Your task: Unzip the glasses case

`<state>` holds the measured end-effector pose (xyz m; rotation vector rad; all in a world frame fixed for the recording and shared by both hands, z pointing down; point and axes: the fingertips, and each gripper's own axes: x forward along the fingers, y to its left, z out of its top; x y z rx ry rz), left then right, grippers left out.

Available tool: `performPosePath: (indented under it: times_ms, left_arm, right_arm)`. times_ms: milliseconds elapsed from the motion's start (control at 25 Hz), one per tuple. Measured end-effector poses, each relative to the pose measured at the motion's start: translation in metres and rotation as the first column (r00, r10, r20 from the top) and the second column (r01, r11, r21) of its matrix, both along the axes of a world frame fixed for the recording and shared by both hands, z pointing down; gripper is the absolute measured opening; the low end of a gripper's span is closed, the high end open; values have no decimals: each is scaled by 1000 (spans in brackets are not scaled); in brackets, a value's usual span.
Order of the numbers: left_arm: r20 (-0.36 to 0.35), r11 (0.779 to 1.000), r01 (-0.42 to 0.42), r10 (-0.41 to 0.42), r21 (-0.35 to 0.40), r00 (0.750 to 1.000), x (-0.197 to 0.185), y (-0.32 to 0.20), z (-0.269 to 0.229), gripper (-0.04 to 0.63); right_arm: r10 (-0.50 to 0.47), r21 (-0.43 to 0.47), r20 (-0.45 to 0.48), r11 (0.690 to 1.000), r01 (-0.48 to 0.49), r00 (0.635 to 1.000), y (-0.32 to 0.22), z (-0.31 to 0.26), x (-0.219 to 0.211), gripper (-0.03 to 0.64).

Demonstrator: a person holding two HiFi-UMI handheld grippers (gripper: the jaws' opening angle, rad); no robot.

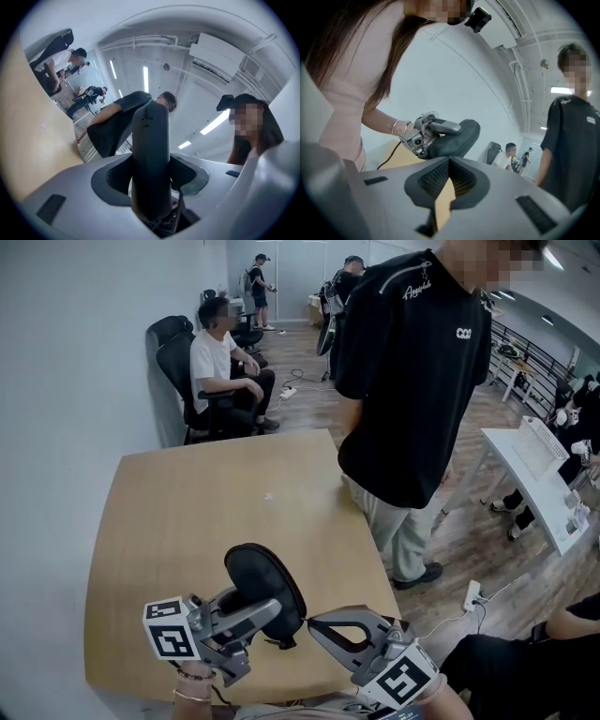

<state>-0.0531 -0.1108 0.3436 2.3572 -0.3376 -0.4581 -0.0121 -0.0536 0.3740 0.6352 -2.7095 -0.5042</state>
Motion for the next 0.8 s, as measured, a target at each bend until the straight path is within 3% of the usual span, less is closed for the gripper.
performPosePath:
  times_ms: [120,320,560,800]
  left_arm:
    - [-31,999,26,-25,25,999,-1,0,-7,215]
    - [30,999,16,-17,39,999,2,2,-9,212]
    - [19,1000,12,-12,11,1000,3,0,-9,204]
    - [63,1000,-7,6,9,998,7,2,-5,199]
  right_arm:
    - [-9,-15,10,1000,9,1000,5,0,-6,14]
    - [28,-14,6,1000,-28,1000,5,1,0,14]
    - [59,20,28,998,-59,998,3,-5,4,14]
    - [70,27,19,997,-71,997,4,-3,7,14]
